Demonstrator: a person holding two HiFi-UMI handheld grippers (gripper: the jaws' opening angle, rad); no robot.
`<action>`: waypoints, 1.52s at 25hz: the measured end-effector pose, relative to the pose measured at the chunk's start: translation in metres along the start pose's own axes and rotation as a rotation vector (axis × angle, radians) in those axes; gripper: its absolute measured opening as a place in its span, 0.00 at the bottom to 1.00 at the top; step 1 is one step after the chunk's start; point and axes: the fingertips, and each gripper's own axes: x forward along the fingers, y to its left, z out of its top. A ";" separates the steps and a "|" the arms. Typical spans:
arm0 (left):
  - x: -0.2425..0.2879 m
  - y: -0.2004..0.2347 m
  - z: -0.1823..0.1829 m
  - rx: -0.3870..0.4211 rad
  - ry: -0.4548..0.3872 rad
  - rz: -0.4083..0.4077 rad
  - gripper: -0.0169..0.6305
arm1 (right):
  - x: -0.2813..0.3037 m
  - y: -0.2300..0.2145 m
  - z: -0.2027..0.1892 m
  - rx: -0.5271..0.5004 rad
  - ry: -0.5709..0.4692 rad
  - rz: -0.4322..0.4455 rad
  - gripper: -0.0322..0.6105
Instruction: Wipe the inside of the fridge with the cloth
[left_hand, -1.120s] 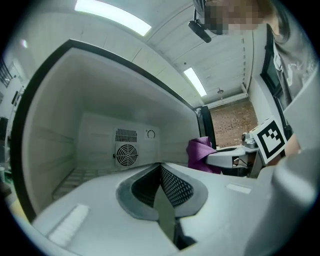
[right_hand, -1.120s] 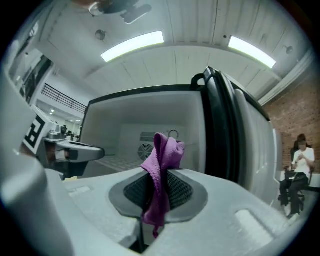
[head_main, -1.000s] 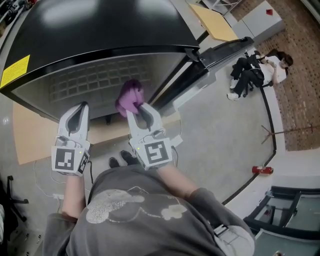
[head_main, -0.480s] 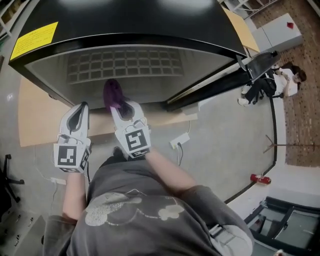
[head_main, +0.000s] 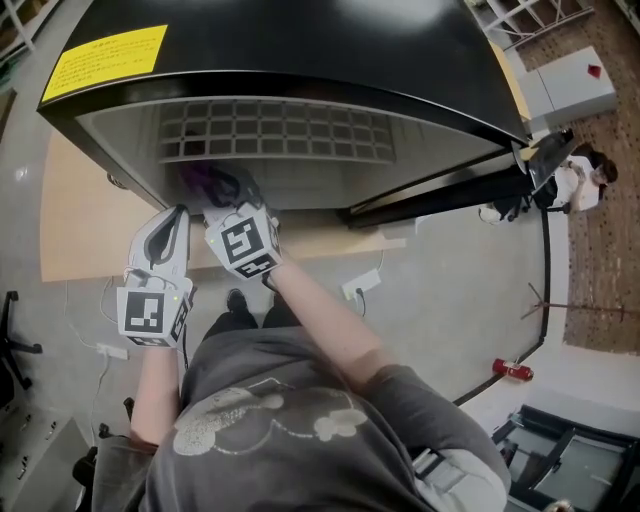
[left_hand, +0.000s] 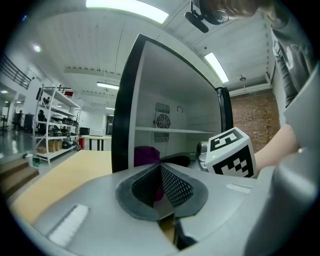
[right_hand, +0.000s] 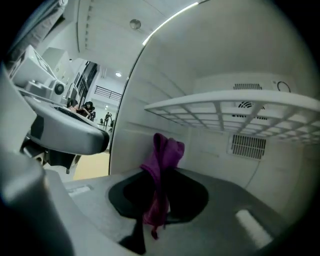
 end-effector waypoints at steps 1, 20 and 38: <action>0.000 0.002 0.000 0.000 0.000 0.006 0.05 | 0.000 0.003 0.002 -0.002 -0.007 0.016 0.11; -0.022 -0.014 -0.014 -0.014 0.041 0.117 0.05 | -0.041 0.029 -0.037 0.083 0.108 0.126 0.11; 0.035 -0.045 -0.012 0.016 0.048 -0.022 0.05 | -0.069 -0.088 -0.104 0.120 0.362 -0.180 0.11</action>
